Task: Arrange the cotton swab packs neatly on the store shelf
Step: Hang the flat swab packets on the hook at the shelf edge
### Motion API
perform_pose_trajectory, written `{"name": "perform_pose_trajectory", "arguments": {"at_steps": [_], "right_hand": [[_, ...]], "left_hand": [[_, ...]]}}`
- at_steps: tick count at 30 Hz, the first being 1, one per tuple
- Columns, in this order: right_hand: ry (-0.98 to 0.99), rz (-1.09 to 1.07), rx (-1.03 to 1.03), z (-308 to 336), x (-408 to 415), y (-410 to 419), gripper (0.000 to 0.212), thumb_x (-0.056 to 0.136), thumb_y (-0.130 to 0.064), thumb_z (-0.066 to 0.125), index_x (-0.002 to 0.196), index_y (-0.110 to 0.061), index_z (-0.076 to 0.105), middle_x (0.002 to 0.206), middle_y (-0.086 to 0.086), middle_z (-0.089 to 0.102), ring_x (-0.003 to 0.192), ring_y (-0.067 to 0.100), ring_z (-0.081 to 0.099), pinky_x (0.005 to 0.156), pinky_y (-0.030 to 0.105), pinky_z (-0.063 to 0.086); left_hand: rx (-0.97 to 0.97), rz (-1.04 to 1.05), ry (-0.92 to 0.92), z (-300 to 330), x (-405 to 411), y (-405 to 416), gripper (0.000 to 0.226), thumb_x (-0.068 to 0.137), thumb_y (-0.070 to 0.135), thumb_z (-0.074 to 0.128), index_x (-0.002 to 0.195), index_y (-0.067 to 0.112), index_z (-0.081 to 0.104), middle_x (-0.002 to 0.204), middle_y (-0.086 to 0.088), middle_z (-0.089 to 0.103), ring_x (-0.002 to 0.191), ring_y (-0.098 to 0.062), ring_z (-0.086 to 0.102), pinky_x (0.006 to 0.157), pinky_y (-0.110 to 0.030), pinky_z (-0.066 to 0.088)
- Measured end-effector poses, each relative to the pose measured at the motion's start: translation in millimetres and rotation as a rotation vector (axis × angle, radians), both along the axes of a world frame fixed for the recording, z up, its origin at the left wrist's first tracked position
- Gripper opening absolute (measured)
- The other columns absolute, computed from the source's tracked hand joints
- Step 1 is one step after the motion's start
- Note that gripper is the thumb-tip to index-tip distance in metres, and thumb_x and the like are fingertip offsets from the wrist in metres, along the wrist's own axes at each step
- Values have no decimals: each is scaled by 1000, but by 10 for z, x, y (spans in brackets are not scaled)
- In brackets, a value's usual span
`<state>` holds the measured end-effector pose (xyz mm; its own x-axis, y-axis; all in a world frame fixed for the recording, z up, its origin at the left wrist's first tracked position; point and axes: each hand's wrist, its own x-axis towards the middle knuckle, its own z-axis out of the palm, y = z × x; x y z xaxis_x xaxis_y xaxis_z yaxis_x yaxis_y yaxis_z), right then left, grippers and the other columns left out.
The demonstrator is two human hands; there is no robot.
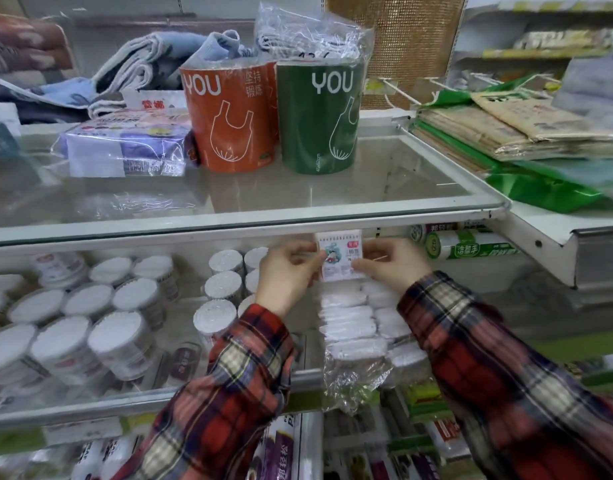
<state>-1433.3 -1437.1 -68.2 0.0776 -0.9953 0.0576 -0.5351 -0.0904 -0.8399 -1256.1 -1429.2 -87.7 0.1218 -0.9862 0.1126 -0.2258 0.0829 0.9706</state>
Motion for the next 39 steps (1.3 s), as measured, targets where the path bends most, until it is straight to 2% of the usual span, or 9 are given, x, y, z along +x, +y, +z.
{"name": "perform_pose_trajectory", "arguments": {"at_steps": [1,3,5,12,19,25,35,39], "right_hand": [[6,-4,0,-51,1,-19,27,83,-15,71,109,-14,66,103,-5,69,87,5,62,87,26,48],[1,-15,0,-134,-8,-51,24,80,-16,73,103,-19,66,102,-5,70,90,9,64,92,33,51],[-6,-42,-1,-181,-12,-89,24,79,-18,75,100,-21,65,98,-6,70,91,11,65,91,38,53],[-44,-108,-59,-201,14,-103,28,78,-18,76,102,-19,63,85,-13,63,81,2,60,78,24,50],[-53,-123,-62,-223,10,-112,24,79,-17,75,98,-21,61,87,-11,64,85,7,62,85,31,53],[-50,-125,-71,-258,17,-133,28,77,-19,77,101,-17,64,89,-8,67,83,6,63,83,29,54],[-10,-137,-87,-277,26,-143,26,78,-22,76,100,-21,63,90,-7,67,84,8,63,84,31,54],[-1,-137,-81,-264,17,-134,28,78,-24,76,103,-19,63,91,-4,68,86,10,64,85,31,53]], "left_hand": [[5,6,1,-34,-8,-8,18,83,22,73,97,12,71,91,-7,75,85,-22,72,81,-42,59],[19,7,6,-70,-32,-15,17,83,22,73,96,11,72,89,-6,75,84,-21,72,82,-42,58],[43,20,9,-96,-40,-46,17,82,23,74,95,11,74,87,-5,75,83,-20,72,83,-42,58],[29,24,-35,-144,-25,-116,19,81,27,74,94,13,75,85,-3,75,83,-19,72,85,-43,57],[-17,60,-63,-144,-65,-127,22,82,30,73,96,13,75,86,-1,75,82,-17,71,83,-42,57],[-55,83,-66,-187,-72,-110,20,83,32,72,98,18,74,92,2,75,88,-14,70,86,-42,56],[-75,110,-101,-159,-104,-73,24,86,27,69,104,12,73,98,-1,74,91,-10,68,89,-31,54],[-79,126,-116,-165,-106,-68,26,87,30,69,105,12,73,97,1,74,90,-10,68,89,-31,54]]}}
